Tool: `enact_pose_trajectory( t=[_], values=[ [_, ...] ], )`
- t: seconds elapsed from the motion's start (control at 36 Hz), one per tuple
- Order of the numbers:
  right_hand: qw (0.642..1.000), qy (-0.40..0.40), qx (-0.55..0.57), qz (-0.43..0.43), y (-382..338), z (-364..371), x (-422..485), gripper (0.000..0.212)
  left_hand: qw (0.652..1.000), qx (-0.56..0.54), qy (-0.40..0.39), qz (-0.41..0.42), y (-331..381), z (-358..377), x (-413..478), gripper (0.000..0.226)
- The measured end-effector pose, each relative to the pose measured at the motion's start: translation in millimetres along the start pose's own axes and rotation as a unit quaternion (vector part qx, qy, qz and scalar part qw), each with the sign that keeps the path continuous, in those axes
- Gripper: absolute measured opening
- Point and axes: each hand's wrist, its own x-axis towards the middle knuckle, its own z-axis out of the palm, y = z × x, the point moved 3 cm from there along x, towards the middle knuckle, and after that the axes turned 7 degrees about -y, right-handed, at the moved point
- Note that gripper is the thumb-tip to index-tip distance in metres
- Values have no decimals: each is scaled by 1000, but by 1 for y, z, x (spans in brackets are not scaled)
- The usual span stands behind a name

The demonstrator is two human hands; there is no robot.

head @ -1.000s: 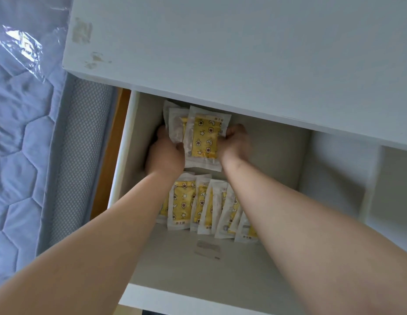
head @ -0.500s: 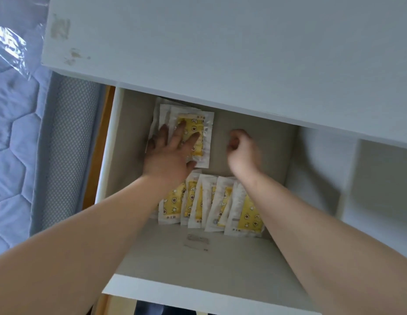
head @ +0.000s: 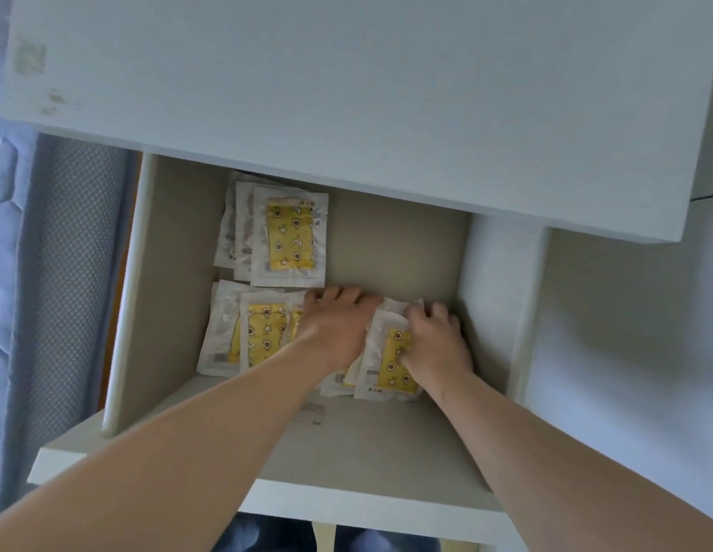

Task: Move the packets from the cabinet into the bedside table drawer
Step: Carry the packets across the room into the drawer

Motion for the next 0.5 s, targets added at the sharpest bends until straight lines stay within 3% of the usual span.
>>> enact_pose_trajectory(
  t=[0.11, 0.25, 0.33, 0.42, 0.5],
  values=[
    [998, -22, -47, -20, 0, -2, 1, 36, 1000, -11, 1, 4, 1, -4, 4, 67],
    [974, 25, -219, -48, -2, -21, -1, 35, 1000, 5, -3, 18, 9, -6, 11, 65],
    [973, 57, -213, -70, -2, -27, 1, 38, 1000, -14, -4, 17, 10, -8, 15, 51],
    [981, 28, -167, -97, -4, -25, 5, 36, 999, -18, -21, 18, 8, -9, 16, 40],
    [977, 11, -192, -92, -2, -23, 6, 33, 999, -8, -38, 27, 5, -9, 11, 37]
  ],
)
